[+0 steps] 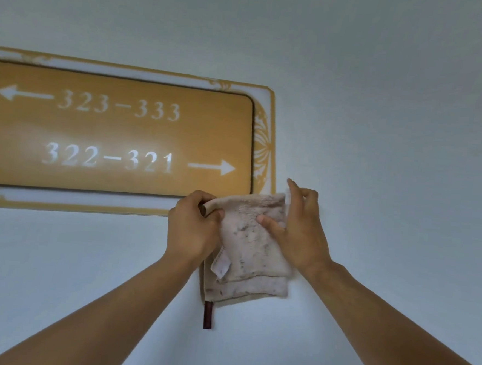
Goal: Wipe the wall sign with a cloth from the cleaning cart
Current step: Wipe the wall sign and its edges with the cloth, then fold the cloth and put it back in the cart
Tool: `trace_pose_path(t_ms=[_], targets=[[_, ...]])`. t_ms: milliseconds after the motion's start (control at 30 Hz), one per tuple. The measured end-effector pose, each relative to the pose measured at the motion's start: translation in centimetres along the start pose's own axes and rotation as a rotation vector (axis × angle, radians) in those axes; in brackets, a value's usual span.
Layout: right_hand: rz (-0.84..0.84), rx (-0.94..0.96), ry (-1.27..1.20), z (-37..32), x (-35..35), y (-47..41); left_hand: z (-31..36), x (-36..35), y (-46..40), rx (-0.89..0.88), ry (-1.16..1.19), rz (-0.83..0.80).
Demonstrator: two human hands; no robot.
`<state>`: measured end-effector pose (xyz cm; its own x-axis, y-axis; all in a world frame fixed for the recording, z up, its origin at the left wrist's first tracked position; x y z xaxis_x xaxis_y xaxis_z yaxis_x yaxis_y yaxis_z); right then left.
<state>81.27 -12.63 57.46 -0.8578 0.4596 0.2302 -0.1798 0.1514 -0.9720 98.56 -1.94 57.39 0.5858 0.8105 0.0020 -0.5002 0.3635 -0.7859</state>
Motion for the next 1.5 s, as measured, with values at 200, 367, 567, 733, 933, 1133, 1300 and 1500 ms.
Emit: trace_pose_path(t_ms=[200,367,567,733,933,1133,1300,1500], targets=[[-0.042,-0.171,-0.219,-0.6,0.7,-0.1,-0.2,1.3,0.0,0.092,0.073,0.005],[-0.152,-0.226,-0.382,-2.0,1.7,0.2,0.1,2.5,-0.3,0.181,0.161,-0.005],[-0.091,-0.338,-0.52,-2.6,4.0,0.3,0.9,1.4,0.2,0.289,0.317,-0.04],[0.04,-0.347,-0.375,-2.2,8.1,1.0,2.3,-2.0,2.6,0.248,0.35,-0.079],[0.097,-0.332,-0.124,-1.1,14.3,4.1,5.0,-7.3,7.1,0.156,0.331,-0.246],[0.156,-0.398,0.216,1.2,21.8,9.4,8.7,-13.4,13.6,0.065,0.407,-0.419],[0.161,-0.461,0.426,3.4,29.7,14.3,12.3,-19.3,20.9,0.122,0.509,-0.604],[0.155,-0.574,0.525,6.6,39.8,20.6,17.7,-26.6,30.0,0.186,0.553,-0.753]])
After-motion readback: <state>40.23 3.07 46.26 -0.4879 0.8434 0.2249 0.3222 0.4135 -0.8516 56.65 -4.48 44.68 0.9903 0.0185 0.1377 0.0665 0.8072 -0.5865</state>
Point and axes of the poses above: each hand's wrist, its own y-axis away from the middle knuckle, its own x-axis out of the back of the hand, z = x × y, the point moved 2 cm from there along -y, towards the middle knuckle, and after that the axes turned 10 degrees about x, right-handed, at the moved point
